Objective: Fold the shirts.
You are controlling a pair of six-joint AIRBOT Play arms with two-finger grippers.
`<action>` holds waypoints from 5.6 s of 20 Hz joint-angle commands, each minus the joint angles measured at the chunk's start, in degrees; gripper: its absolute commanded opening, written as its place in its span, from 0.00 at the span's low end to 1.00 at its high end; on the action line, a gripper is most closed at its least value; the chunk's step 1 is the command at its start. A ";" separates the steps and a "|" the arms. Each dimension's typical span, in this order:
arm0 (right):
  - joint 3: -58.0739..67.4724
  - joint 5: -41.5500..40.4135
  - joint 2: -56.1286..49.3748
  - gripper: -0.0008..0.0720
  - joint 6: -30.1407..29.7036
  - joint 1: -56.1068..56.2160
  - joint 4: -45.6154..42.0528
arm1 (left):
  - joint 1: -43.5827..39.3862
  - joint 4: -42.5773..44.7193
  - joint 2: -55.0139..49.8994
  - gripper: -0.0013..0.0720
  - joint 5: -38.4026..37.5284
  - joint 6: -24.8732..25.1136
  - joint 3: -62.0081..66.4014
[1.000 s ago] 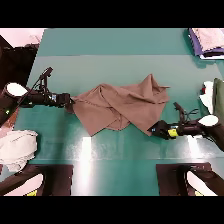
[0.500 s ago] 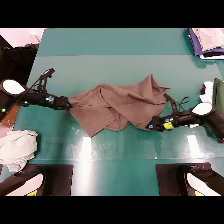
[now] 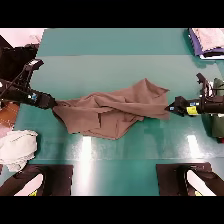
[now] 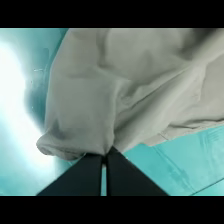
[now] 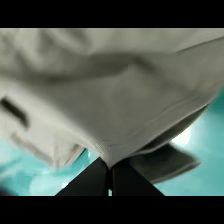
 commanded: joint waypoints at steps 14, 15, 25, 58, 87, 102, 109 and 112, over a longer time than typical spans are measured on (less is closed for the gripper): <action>-4.26 -2.95 -15.19 0.61 -17.31 -9.11 1.51 | 0.02 -2.01 0.42 0.05 -2.58 -0.63 0.35; -5.66 -5.18 -14.88 0.61 -17.31 -8.31 1.62 | 0.02 -2.47 0.42 0.05 -2.62 -0.63 0.33; -4.50 -9.49 -14.93 0.26 -17.27 -2.91 1.60 | 0.02 -3.08 0.42 0.05 -2.73 -0.61 0.35; 74.25 16.70 0.48 0.02 0.35 -11.39 -18.25 | 0.02 -3.67 9.53 0.05 10.86 -6.01 63.08; 56.43 1.05 -45.20 0.03 -0.24 5.07 -26.08 | 0.02 3.50 -39.93 0.05 13.00 5.05 42.77; 32.52 -1.40 -37.11 0.50 -0.13 6.99 -24.33 | 0.04 7.41 -39.93 0.85 -1.33 0.04 28.98; 24.68 7.56 -26.03 0.45 -7.19 0.94 -15.21 | 4.48 11.34 -28.79 0.84 -5.18 -9.66 18.84; 17.88 5.64 -19.23 0.45 -7.78 -1.64 -13.22 | 5.86 8.52 -16.59 0.84 -1.70 -11.61 1.81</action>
